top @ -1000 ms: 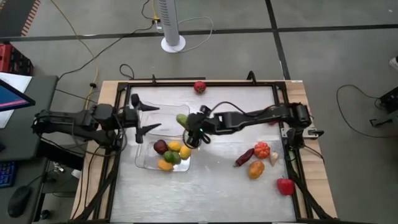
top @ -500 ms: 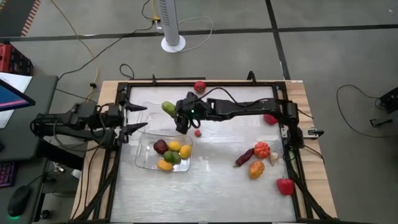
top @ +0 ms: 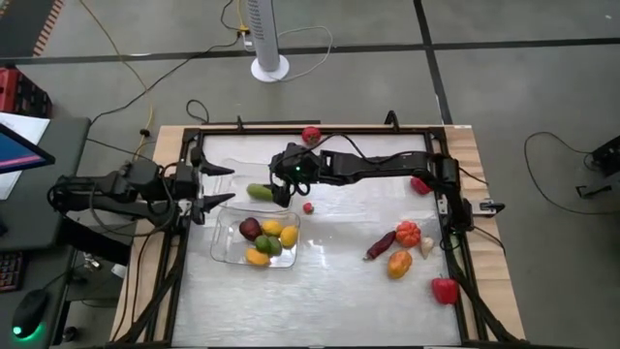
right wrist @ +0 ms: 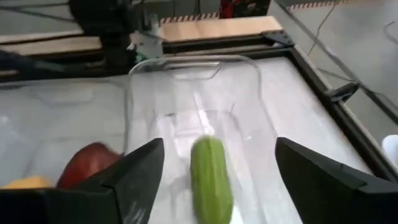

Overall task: Sort produce into baskets
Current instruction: Put the red strawberry into the bottom transparent bin

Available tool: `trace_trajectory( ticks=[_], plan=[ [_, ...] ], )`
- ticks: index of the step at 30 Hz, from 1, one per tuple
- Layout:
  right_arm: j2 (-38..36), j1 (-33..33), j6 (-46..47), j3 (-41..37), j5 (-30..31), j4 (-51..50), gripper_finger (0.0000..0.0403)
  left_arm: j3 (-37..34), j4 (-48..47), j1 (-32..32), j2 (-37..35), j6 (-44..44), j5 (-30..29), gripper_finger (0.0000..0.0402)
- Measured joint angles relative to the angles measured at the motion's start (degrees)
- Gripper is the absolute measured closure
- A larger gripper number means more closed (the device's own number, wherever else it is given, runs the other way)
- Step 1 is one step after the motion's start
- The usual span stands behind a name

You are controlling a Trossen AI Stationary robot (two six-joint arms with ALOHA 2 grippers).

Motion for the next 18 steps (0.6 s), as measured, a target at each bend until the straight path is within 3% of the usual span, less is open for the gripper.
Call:
trace_trajectory(
  ticks=[4,11,18],
  plan=[
    [-2.39,1.06,0.88,-0.02,4.29,-7.50,0.0053,0.00,0.00,0.00,0.18,-0.14,0.06,0.0127],
    [-5.59,5.50,1.05,-0.91,16.88,-21.58,0.0063,0.00,-0.13,0.00,0.15,-0.28,0.48,0.0127],
    [-10.78,8.31,6.33,-15.06,18.03,-19.31,0.0073,0.00,-2.10,0.00,0.17,-2.33,0.50,0.0127]
  ],
)
